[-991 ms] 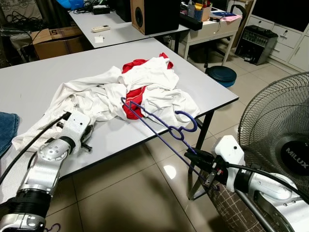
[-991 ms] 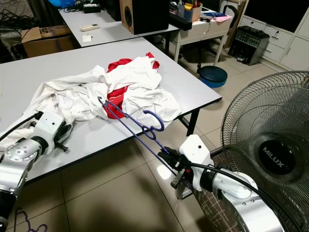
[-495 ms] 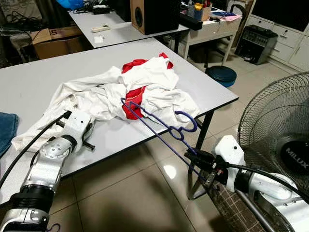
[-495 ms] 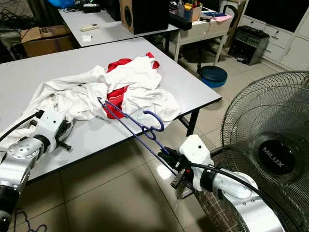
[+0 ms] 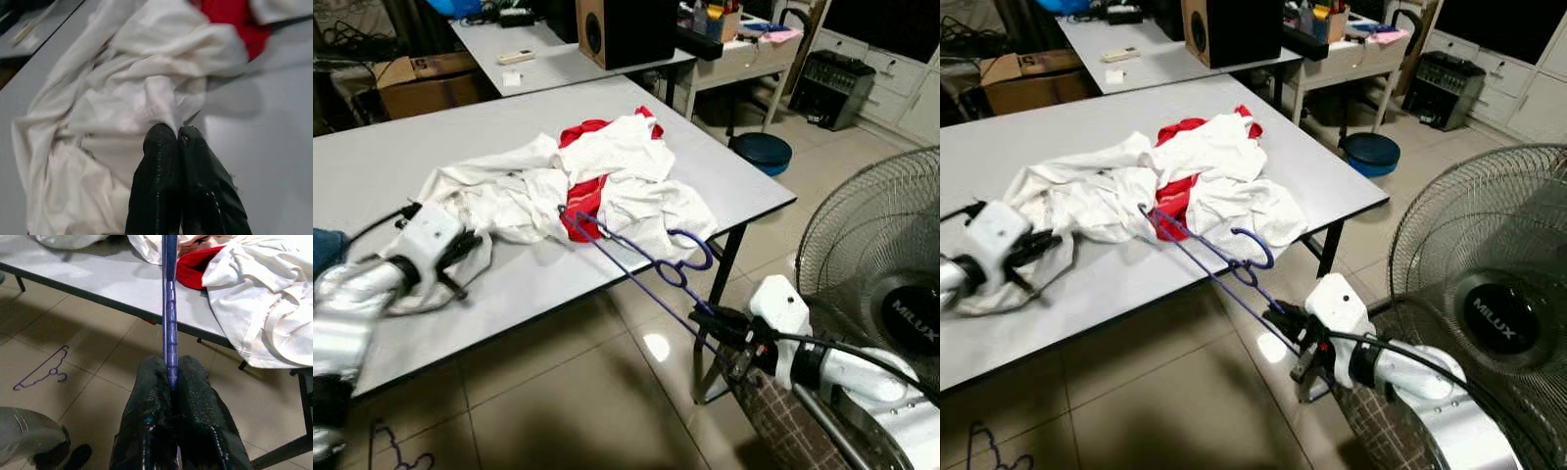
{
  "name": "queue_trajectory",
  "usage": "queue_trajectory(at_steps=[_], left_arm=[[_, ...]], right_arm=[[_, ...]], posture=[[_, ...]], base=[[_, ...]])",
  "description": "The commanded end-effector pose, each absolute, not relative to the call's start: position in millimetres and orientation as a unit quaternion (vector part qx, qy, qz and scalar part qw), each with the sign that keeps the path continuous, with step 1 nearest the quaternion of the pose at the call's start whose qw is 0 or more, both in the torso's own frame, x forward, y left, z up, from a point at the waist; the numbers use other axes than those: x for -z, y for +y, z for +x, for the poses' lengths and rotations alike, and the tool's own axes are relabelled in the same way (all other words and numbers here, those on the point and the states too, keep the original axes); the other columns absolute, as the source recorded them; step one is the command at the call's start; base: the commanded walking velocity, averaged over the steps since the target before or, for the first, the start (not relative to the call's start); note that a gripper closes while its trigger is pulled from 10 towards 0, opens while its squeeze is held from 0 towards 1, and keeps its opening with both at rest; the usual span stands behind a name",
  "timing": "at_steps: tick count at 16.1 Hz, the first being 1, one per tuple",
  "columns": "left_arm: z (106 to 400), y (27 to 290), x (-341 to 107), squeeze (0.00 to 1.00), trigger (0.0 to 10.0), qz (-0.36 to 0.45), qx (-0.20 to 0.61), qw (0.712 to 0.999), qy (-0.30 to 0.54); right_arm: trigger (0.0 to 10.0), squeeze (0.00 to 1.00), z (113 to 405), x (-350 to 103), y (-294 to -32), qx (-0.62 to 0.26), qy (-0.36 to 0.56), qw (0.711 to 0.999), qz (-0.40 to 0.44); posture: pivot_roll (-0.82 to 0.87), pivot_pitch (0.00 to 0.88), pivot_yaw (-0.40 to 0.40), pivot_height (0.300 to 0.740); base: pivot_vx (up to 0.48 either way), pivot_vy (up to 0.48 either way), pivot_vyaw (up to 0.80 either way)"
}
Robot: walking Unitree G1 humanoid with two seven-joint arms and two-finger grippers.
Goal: Hang hanger
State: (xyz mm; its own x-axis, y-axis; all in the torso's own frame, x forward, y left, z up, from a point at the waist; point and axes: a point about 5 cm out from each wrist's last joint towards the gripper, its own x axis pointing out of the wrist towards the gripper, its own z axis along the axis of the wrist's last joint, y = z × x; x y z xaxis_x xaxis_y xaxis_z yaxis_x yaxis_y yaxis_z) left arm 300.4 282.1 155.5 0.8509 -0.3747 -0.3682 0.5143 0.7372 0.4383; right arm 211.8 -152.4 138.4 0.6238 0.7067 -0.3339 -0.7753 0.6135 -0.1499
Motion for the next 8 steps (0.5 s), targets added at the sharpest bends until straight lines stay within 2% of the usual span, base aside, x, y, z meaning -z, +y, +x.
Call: queue_trajectory(at_steps=[1, 3, 8], left_arm=[[299, 277, -159, 0.0, 0.0, 0.275, 0.267, 0.915, 0.123], [290, 283, -176, 0.0, 0.0, 0.318, 0.317, 0.881, 0.15], [286, 273, -188, 0.0, 0.0, 0.328, 0.344, 0.869, 0.138]], right_arm=[[10.0, 0.0, 214, -141, -152, -0.42, 0.112, 0.888, -0.146], [10.0, 0.0, 216, -142, -150, -0.442, 0.112, 0.877, -0.152], [10.0, 0.0, 221, -137, -149, -0.482, 0.134, 0.85, -0.167]], posture=[[-0.06, 0.0, 0.011, 0.74], [-0.05, 0.0, -0.001, 0.74], [-0.04, 0.0, -0.011, 0.74]], base=[[0.0, 0.0, 0.0], [0.0, 0.0, 0.0], [0.0, 0.0, 0.0]])
